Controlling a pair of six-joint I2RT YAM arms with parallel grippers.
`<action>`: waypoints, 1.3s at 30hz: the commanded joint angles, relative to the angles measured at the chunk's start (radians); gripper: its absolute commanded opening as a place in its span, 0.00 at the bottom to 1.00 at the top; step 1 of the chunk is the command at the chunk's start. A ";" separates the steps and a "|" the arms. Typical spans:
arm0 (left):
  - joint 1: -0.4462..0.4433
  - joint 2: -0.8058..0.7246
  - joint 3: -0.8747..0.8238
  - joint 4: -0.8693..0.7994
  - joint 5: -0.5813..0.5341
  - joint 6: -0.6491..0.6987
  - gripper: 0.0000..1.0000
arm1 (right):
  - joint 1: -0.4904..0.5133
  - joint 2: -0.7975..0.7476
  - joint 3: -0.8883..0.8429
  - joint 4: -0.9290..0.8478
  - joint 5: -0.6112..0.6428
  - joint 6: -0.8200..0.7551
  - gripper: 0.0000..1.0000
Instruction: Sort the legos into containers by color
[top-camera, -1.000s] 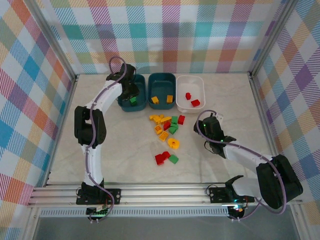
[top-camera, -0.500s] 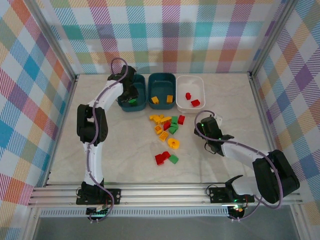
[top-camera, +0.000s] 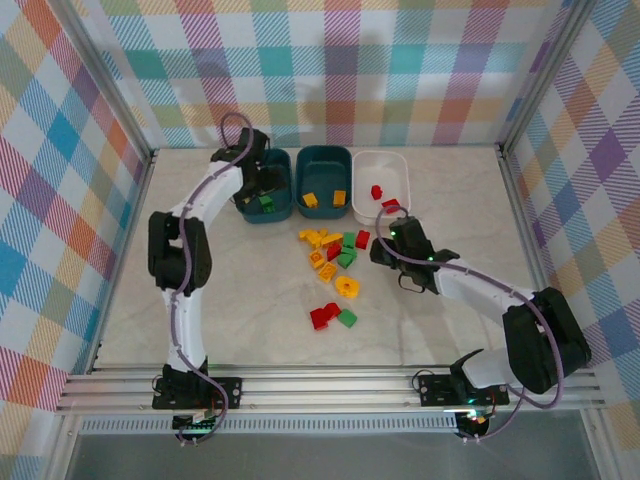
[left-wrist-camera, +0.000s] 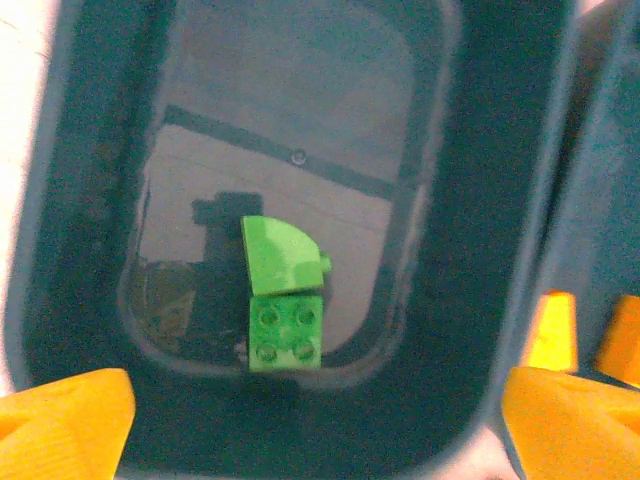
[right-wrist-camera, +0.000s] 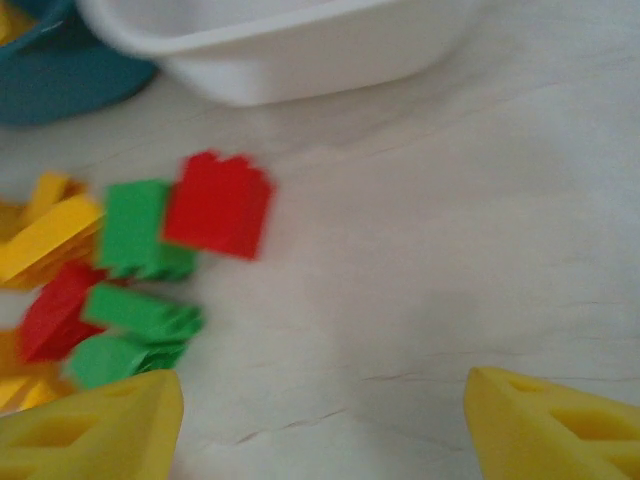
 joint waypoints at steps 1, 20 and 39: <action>0.014 -0.185 -0.106 -0.041 0.039 -0.084 0.99 | 0.082 0.037 0.091 -0.108 -0.145 -0.132 0.75; 0.022 -0.552 -0.678 0.111 0.342 -0.131 1.00 | 0.256 0.329 0.223 -0.300 -0.288 -0.380 0.78; 0.035 -0.723 -0.798 0.095 0.355 -0.104 1.00 | 0.375 0.519 0.384 -0.354 -0.009 -0.383 0.62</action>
